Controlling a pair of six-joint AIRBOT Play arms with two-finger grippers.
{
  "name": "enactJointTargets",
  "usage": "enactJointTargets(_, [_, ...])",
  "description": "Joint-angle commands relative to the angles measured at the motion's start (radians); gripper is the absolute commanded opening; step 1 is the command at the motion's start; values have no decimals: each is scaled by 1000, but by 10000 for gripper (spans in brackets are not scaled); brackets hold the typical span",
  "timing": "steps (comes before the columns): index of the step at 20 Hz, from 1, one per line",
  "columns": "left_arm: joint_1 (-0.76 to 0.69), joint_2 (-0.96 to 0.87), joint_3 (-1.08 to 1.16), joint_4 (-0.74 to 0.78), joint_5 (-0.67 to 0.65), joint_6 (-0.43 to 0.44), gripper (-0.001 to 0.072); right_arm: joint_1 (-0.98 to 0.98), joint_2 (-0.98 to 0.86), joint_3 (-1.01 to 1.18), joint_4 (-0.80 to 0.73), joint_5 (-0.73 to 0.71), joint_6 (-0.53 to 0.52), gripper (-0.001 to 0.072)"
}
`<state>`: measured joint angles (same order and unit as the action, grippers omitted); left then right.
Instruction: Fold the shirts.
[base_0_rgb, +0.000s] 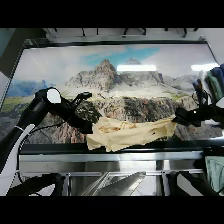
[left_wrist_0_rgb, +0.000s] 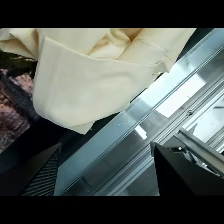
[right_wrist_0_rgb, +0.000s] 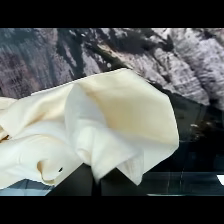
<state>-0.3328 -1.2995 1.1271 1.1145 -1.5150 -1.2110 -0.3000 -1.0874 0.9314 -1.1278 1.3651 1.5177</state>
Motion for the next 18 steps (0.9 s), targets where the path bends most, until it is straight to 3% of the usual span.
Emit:
enactJointTargets(1, [3,-1,-39,-40,27,33,618,1,5,0,14,4,-3,23])
enactJointTargets(9, [109,-112,-135,-170,232,110,617,42,5,0,15,5,-3,23])
enactJointTargets(18, [169,-219,-135,-174,133,191,595,86,5,0,25,4,-3,23])
